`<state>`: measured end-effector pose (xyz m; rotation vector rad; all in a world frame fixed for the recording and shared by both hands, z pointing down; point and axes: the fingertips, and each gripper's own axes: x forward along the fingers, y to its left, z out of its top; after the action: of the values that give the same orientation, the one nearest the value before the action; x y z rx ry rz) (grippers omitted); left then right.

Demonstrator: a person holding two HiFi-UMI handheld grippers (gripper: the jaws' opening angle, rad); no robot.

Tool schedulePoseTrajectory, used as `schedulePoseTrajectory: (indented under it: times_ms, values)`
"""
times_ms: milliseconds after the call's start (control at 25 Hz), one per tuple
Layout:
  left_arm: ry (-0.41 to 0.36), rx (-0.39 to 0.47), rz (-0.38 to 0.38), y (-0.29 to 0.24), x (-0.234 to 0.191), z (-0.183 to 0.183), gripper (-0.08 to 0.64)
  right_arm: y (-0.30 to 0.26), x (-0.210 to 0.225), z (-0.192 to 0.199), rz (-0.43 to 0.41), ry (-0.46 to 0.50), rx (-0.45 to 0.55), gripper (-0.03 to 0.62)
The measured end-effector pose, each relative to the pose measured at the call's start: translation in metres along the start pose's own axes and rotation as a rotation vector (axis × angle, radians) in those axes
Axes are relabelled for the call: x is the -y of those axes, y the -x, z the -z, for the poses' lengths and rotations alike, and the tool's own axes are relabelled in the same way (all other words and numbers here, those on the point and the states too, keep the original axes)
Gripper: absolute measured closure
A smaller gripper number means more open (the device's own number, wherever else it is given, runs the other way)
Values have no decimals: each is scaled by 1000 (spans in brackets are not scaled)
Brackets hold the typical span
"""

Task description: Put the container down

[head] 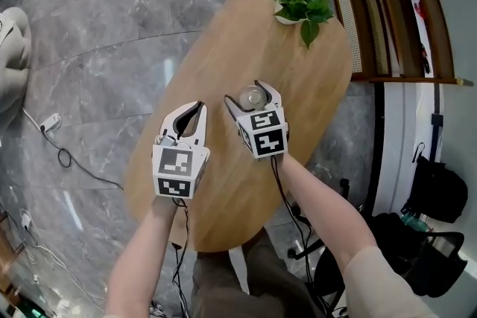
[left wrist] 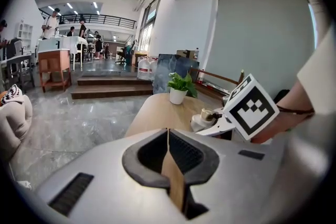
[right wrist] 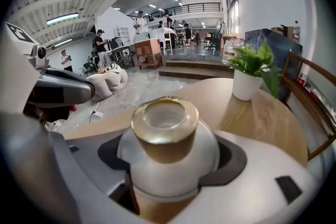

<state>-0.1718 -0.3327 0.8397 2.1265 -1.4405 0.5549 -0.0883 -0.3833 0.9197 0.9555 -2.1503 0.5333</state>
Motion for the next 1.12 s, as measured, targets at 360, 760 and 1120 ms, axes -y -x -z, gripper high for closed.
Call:
schedulePoseTrajectory:
  times_ms: [360, 760, 1120]
  values:
    - [42, -22, 1, -7, 3, 36, 548, -23, -3, 43, 5, -15, -2, 258]
    - [32, -18, -13, 7, 4, 35, 548, -16, -10, 30, -18, -25, 61, 256]
    - [-12, 45, -29, 46, 5, -37, 548, 56, -9, -51, -50, -97, 167, 259]
